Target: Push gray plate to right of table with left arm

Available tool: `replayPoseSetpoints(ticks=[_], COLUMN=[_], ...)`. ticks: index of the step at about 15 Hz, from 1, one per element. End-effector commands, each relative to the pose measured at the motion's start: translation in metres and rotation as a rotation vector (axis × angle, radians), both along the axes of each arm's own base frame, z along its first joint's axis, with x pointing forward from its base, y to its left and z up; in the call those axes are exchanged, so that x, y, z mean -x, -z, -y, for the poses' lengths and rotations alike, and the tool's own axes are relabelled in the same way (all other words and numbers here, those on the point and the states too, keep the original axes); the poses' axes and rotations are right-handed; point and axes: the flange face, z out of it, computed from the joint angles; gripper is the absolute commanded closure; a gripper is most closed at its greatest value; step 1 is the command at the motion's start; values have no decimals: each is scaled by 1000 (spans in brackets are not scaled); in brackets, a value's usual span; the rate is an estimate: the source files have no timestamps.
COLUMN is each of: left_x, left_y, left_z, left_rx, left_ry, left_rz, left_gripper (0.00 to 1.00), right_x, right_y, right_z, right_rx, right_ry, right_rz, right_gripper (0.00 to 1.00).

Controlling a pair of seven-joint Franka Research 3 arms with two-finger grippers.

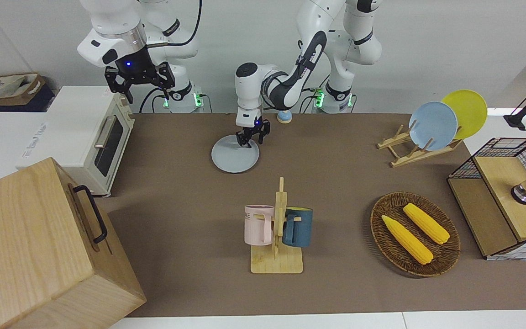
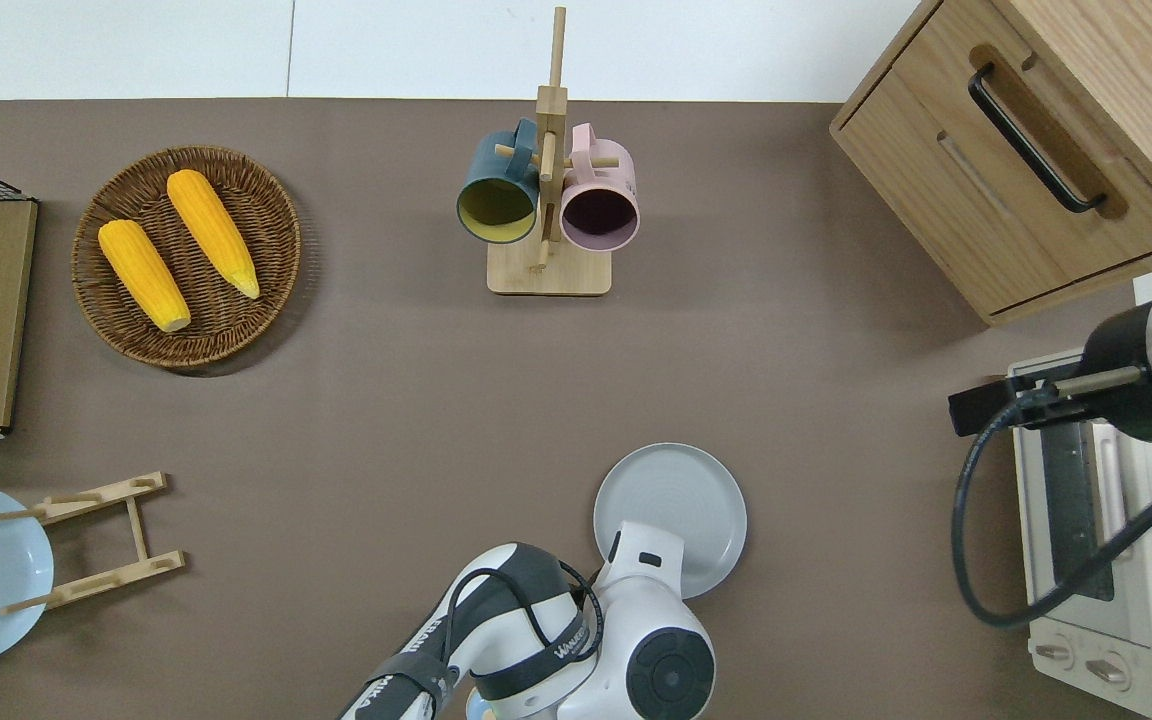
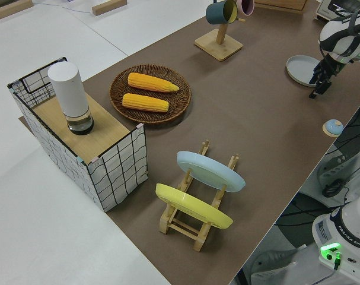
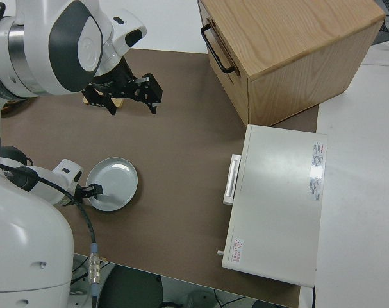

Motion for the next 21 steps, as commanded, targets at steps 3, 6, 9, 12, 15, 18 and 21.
replayPoseSetpoints(ticks=[3,6,9,12,15,18,21], left_x=[-17,-29,-47,-78,-129,-165,-185], left_y=[-18,-39,-70,-104,-149,-174,-199], left_z=[4,-4,-26,-57,-102,-152,-204], left_rx=[-52,-59,-72,-99,-87,-66,-17], left_ry=[17,20,15,-5,43,75,87], left_rz=[10,21,52,22,-94,-136,-123], left_gripper=[0,0,0,0,0,0,0], right_x=[3,3,3,3,3,3,3], right_y=[-4,-4,-4,-4,-4,-4,-4], right_z=[2,1,2,2,1,2,1], right_rx=[-4,-2,-2,-2,-2,-4,-4], right_ry=[17,15,17,17,15,17,15], right_rz=[-5,-4,-4,-4,-4,-5,-5], right_gripper=[17,17,17,17,17,17,17])
